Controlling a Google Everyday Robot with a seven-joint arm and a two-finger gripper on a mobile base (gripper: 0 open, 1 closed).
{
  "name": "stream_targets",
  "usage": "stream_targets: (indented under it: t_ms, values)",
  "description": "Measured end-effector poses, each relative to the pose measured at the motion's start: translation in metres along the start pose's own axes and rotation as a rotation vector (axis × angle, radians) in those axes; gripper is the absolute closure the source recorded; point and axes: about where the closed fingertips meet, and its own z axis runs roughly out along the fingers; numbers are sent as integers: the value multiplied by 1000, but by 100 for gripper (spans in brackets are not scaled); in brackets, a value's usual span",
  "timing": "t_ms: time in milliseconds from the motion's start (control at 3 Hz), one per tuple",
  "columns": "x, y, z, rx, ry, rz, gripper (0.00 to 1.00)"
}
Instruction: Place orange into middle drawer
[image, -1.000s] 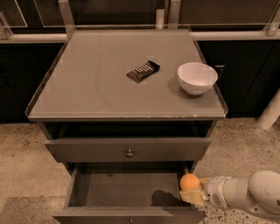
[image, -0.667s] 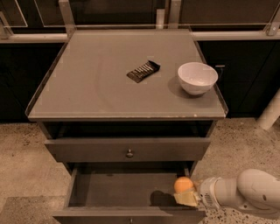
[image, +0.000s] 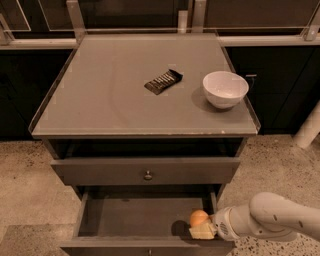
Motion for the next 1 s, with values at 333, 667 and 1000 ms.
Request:
stream_targets:
  t_ms: [333,667,1000]
  values:
    - [-3,0,20,-15,27,-15,100]
    - [-8,0,40,-20,51,-42,100]
    - [-5,-6,59,-15,53,-47,100]
